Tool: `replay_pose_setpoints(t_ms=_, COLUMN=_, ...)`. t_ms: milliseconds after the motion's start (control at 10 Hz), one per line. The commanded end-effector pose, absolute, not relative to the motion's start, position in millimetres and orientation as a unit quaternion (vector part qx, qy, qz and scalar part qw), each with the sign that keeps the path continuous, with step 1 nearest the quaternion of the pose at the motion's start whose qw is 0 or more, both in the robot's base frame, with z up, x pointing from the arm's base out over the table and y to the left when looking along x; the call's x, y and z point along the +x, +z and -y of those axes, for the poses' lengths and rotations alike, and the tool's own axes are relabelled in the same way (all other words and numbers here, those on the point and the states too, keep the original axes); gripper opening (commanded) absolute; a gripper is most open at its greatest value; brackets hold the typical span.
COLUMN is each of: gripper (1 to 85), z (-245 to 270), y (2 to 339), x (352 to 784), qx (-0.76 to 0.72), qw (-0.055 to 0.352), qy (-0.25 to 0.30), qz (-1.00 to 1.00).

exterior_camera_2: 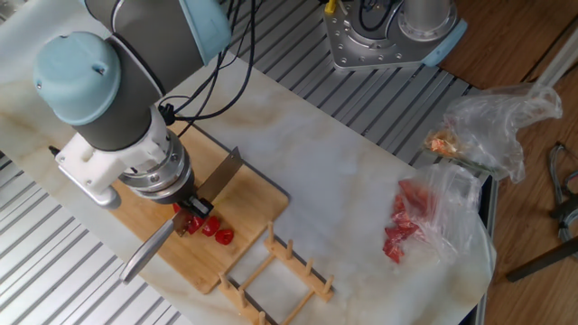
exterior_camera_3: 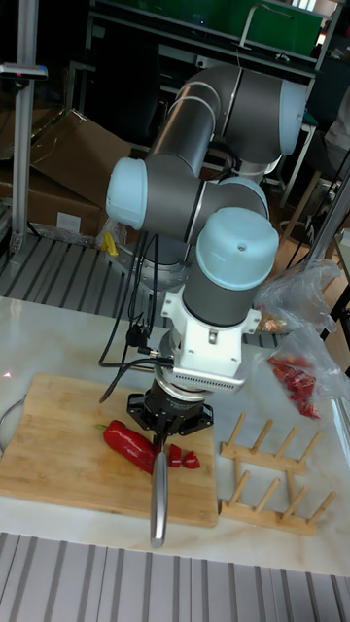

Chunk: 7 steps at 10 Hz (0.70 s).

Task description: Chop the chili peppers

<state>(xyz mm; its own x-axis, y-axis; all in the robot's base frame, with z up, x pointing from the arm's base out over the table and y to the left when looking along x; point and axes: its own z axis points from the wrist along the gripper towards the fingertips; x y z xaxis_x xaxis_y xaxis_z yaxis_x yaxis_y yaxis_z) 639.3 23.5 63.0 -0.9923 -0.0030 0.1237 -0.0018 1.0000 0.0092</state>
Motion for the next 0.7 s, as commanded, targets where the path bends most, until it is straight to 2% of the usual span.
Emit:
replay_pose_setpoints(t_ms=0, gripper=1.3, z=-28, y=69, x=641, qx=-0.002, qw=0.056, qy=-0.013, qz=0.998)
replay_pose_setpoints(t_ms=300, gripper=1.3, z=-23, y=71, x=650, qx=0.002, qw=0.022, qy=-0.017, qz=1.0)
replay_pose_setpoints(t_ms=600, gripper=1.3, z=-26, y=64, x=654, qx=-0.002, qw=0.015, qy=-0.013, qz=1.0)
